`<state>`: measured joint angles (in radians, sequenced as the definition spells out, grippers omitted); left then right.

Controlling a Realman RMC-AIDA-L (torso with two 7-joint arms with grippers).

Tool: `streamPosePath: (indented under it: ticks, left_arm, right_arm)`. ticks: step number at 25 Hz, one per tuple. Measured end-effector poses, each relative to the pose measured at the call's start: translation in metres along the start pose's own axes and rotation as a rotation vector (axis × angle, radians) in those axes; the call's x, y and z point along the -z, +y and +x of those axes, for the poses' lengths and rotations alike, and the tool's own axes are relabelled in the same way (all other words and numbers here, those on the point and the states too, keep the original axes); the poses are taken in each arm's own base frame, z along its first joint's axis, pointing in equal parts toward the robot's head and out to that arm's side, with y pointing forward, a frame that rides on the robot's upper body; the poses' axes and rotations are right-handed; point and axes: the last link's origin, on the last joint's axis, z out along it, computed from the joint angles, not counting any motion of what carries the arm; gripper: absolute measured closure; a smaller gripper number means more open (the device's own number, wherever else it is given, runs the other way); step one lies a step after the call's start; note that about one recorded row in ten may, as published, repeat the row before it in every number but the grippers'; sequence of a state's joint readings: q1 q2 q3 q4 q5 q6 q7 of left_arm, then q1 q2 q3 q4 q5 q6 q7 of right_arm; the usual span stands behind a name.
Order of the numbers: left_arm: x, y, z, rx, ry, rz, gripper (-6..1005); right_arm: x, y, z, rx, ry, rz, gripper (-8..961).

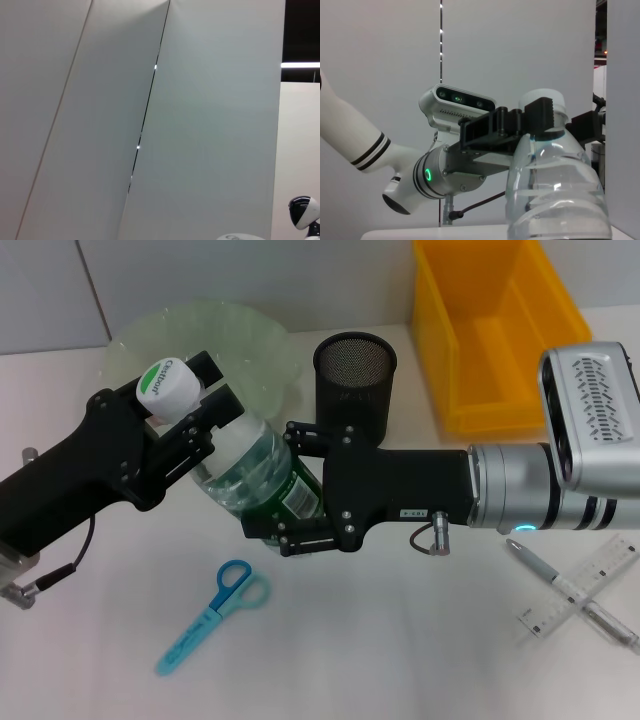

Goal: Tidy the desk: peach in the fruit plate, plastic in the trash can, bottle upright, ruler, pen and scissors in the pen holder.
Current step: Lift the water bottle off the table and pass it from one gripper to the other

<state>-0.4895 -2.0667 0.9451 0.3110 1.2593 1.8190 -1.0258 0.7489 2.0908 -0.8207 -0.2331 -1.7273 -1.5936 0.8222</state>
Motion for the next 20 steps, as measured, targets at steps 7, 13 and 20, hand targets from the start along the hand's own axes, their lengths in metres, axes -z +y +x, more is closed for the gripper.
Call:
streamPosePath:
  ticks: [7,13,20]
  left_arm:
    - [0.001,-0.0006,0.001,-0.002,0.0,0.001,546]
    - [0.0012,-0.0007,0.0015,-0.004,0.001,0.0,564]
    - [0.0013,-0.0008,0.0017,-0.005,0.001,0.001,559]
  right_arm:
    - [0.0007,0.0015,0.001,-0.004,0.001,-0.003,174]
    - [0.0034,0.0052,0.0028,-0.01,-0.017,0.004,173]
    - [0.0034,0.0064,0.0019,-0.006,-0.019,-0.008,165]
